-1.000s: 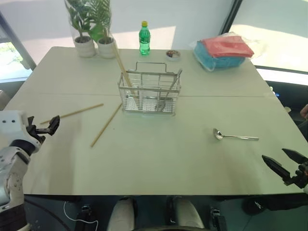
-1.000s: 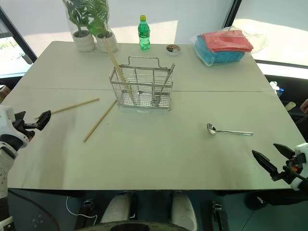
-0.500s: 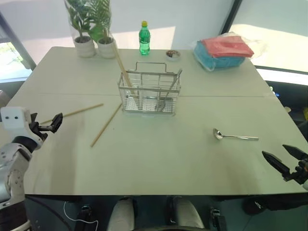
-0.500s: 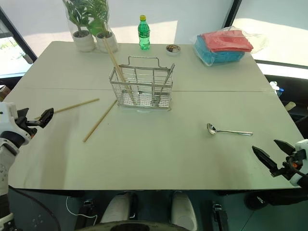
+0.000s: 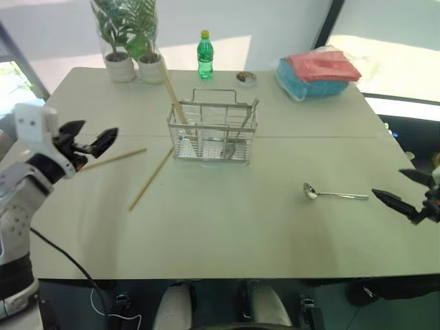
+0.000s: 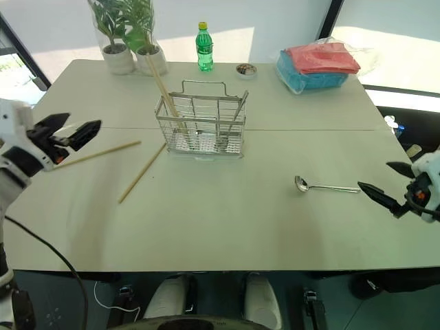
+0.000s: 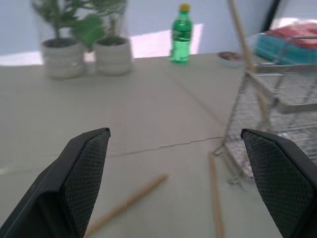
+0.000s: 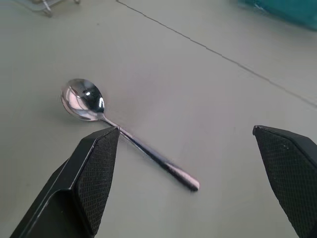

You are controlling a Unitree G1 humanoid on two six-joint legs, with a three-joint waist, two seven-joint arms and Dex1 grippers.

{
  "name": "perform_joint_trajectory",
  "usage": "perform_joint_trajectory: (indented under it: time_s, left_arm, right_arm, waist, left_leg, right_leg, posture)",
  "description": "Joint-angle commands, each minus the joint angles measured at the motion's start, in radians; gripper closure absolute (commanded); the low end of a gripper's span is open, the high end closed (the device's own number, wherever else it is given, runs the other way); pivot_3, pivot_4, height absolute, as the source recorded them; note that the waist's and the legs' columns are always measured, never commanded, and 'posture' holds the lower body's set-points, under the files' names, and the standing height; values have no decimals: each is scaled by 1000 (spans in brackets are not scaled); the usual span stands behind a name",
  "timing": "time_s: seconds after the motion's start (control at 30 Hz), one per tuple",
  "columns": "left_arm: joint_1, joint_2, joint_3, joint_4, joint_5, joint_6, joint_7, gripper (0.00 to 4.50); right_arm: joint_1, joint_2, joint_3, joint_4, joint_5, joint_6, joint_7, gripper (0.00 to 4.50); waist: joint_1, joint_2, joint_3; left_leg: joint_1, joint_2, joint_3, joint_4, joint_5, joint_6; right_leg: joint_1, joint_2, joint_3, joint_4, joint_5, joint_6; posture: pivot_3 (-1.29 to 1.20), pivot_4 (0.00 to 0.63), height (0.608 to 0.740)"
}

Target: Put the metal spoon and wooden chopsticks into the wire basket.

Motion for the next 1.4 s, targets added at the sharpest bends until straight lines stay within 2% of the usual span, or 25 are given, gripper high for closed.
perform_joint_trajectory:
  time_s: [0.03,0.2,0.37,0.53,0.67,0.83,0.97,1.17,1.4]
  left_arm:
    - [-67,62,-93,13,-1,-32,-138,0]
    - [-226,96,-258,106,20,-52,-312,0]
    - [-353,40,-435,148,81,-90,-418,0]
    - [-407,9,-473,155,58,-67,-486,0]
    - [-425,11,-521,133,66,-63,-562,0]
    - [-454,-12,-563,150,106,-97,-592,0]
    - [-462,-25,-554,149,113,-95,-586,0]
    - [-443,-10,-569,124,113,-89,-623,0]
    - [-444,13,-632,108,139,-101,-709,0]
  right_arm:
    - [-110,-80,77,61,-31,-61,98,49]
    - [-393,-130,314,219,-117,-155,282,49]
    - [-674,-88,540,418,-260,-294,449,49]
    - [-802,-54,667,621,-379,-465,537,49]
    - [-897,-9,744,779,-474,-548,554,49]
    - [-951,37,781,886,-526,-602,557,49]
    - [-960,82,793,940,-585,-652,434,49]
    - [-974,131,810,1014,-640,-665,334,49]
    - [-966,150,812,1028,-653,-660,346,49]
  waist:
    - [0,0,1]
    - [-2,1,1]
    - [-1,4,3]
    - [0,4,4]
    - [-5,4,4]
    - [-9,5,4]
    - [-15,5,4]
    - [-23,5,4]
    - [-25,5,4]
  left_leg:
    - [0,0,0,0,0,0]
    - [0,1,0,1,0,0]
    - [-1,1,0,1,0,0]
    - [-2,1,-1,1,0,0]
    - [-2,1,0,1,0,0]
    - [-1,1,0,2,1,0]
    - [0,1,0,2,1,0]
    - [0,1,0,2,1,-1]
    - [8,1,0,2,1,-1]
  right_leg:
    - [0,0,0,0,0,0]
    - [0,2,0,0,0,0]
    - [0,2,1,0,0,1]
    - [-1,3,1,1,1,3]
    - [0,3,1,1,2,4]
    - [0,3,2,3,1,3]
    - [1,3,2,3,1,3]
    - [1,3,2,3,2,5]
    - [9,3,2,3,1,2]
  posture:
    - [0,150,723]
    - [0,150,723]
    - [0,150,723]
    - [0,150,723]
    - [0,150,723]
    - [0,150,723]
    - [0,150,723]
    - [0,150,723]
    - [0,150,723]
